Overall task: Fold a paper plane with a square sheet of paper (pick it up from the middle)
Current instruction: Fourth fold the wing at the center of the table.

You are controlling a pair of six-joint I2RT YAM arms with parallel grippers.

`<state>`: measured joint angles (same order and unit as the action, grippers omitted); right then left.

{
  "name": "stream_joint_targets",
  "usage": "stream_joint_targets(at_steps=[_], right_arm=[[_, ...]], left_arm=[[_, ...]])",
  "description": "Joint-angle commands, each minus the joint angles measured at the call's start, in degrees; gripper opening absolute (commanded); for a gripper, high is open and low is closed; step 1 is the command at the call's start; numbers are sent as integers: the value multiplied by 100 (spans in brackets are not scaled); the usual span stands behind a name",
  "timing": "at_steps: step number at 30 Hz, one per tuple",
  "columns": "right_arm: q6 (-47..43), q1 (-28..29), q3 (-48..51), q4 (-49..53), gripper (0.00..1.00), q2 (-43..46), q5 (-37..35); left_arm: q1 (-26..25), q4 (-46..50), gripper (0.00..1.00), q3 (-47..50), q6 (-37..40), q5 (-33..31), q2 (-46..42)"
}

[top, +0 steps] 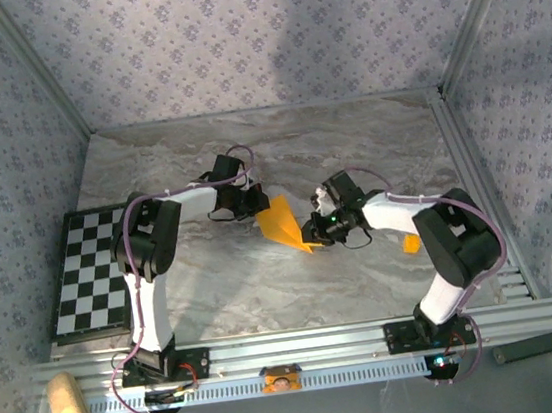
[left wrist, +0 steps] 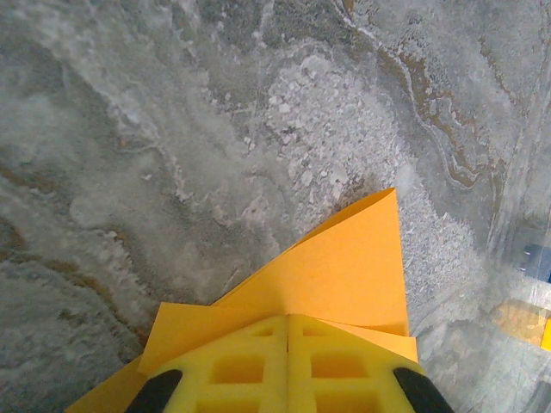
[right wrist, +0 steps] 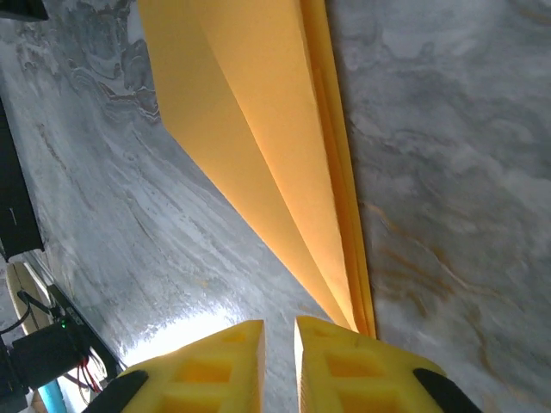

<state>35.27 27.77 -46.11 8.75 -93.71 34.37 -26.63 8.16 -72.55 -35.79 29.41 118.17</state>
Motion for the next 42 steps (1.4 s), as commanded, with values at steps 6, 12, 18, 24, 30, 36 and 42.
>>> stream_joint_targets(at_steps=[6, 12, 18, 24, 30, 36, 42], right_arm=[[564, -83, 427, -106, 20, 153, -176], [600, -21, 422, -134, 18, 55, -154], [665, -37, 520, -100, 18, 46, -314], [688, -28, 541, -112, 19, 107, -373], [840, -38, 697, -323, 20, 213, -447], [886, -35, 725, -384, 21, 194, -348], [940, -36, 718, -386, 22, 137, -321]], left_arm=[[24, 528, 3, 92, 30, -142, 51], [14, 553, 6, -14, -9, -43, -142], [-46, 485, 10, 13, -92, -313, -618], [-310, 203, 14, 180, -248, -381, -935], [-553, 227, 13, 147, -228, -213, -643], [-542, 461, 9, 82, -222, -335, -274], [-394, 293, 9, 263, -330, -174, -168]])
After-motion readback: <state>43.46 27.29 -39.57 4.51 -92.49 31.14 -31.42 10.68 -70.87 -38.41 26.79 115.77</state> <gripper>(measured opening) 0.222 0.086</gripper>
